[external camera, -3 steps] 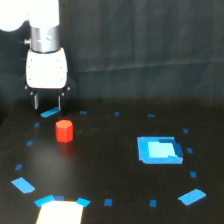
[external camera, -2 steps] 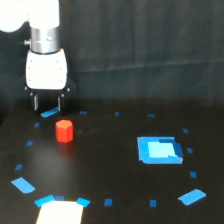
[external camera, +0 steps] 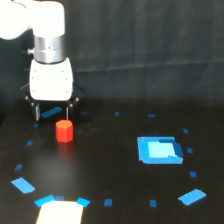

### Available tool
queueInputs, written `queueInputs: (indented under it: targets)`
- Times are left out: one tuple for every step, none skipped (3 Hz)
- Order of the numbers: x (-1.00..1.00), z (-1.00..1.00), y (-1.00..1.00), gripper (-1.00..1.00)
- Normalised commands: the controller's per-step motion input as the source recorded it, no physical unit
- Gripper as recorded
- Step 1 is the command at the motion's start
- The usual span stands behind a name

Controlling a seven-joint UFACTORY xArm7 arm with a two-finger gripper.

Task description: Pick up the red object from the table

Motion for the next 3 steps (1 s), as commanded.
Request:
queueInputs:
  targets:
    - [0.60, -0.90, -0.54, 0.40]
    - [0.14, -1.00, -0.37, -1.00]
    - [-0.32, -1.00, -0.87, -1.00]
